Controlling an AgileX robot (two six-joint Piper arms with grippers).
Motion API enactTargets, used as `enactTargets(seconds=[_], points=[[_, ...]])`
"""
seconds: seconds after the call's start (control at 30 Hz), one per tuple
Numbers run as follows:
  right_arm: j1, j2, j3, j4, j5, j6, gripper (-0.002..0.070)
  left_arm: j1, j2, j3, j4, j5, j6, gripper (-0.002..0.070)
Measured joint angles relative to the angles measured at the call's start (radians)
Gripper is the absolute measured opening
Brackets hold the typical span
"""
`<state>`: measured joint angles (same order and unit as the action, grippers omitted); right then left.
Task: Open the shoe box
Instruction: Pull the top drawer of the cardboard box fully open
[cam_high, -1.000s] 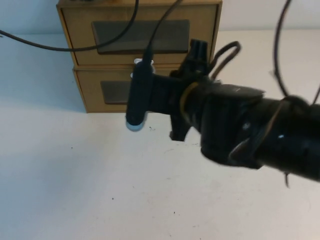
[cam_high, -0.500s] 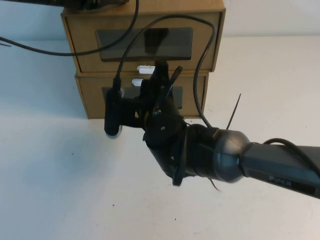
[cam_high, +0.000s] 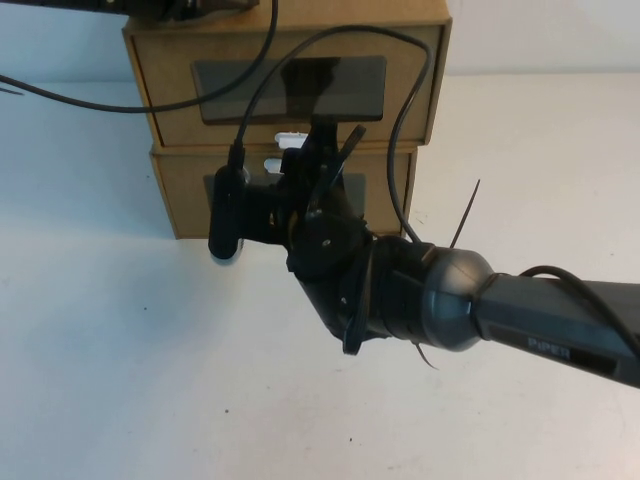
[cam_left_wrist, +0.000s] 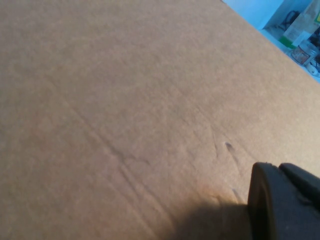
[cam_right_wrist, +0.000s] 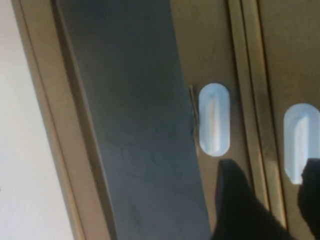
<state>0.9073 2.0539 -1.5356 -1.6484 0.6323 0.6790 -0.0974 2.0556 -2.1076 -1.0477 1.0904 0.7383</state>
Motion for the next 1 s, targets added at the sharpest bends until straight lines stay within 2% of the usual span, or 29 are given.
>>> enactTargets(seconds=[0.37,0.57,0.73,1.0], points=[[-0.044,0.000,-0.053,-0.004,-0.085,0.006,0.0249,0.008,0.002,0.000,-0.015,0.006,0.004,-0.0004],[-0.050,0.019,-0.059,-0.008,-0.127,0.008,0.0205,0.010,0.002,0.000,-0.019,0.010,0.004,-0.0004],[-0.054,0.052,-0.100,-0.021,-0.113,0.008,0.0176,0.010,0.002,0.000,-0.021,0.025,0.008,-0.0004],[-0.061,0.067,-0.140,-0.016,-0.108,0.023,0.0172,0.012,0.002,0.000,-0.030,0.036,0.011,-0.0004]])
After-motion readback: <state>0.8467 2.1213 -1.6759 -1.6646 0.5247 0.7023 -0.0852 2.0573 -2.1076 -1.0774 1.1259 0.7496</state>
